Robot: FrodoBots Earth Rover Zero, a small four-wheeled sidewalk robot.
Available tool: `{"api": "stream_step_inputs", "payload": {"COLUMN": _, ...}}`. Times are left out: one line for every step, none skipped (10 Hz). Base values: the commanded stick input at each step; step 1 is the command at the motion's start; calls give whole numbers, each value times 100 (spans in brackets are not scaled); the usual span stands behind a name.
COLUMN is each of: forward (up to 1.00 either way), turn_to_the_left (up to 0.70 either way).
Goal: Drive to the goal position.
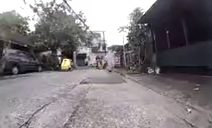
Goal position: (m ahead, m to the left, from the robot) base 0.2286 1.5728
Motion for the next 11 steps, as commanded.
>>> {"api": "stream_step_inputs", "payload": {"forward": 100, "turn_to_the_left": 0}}
{"api": "stream_step_inputs", "payload": {"forward": 100, "turn_to_the_left": 0}}
{"api": "stream_step_inputs", "payload": {"forward": 100, "turn_to_the_left": 0}}
{"api": "stream_step_inputs", "payload": {"forward": 100, "turn_to_the_left": 0}}
{"api": "stream_step_inputs", "payload": {"forward": 100, "turn_to_the_left": 0}}
{"api": "stream_step_inputs", "payload": {"forward": 100, "turn_to_the_left": 0}}
{"api": "stream_step_inputs", "payload": {"forward": 100, "turn_to_the_left": 0}}
{"api": "stream_step_inputs", "payload": {"forward": 100, "turn_to_the_left": 0}}
{"api": "stream_step_inputs", "payload": {"forward": 100, "turn_to_the_left": 0}}
{"api": "stream_step_inputs", "payload": {"forward": 100, "turn_to_the_left": 0}}
{"api": "stream_step_inputs", "payload": {"forward": 100, "turn_to_the_left": 0}}
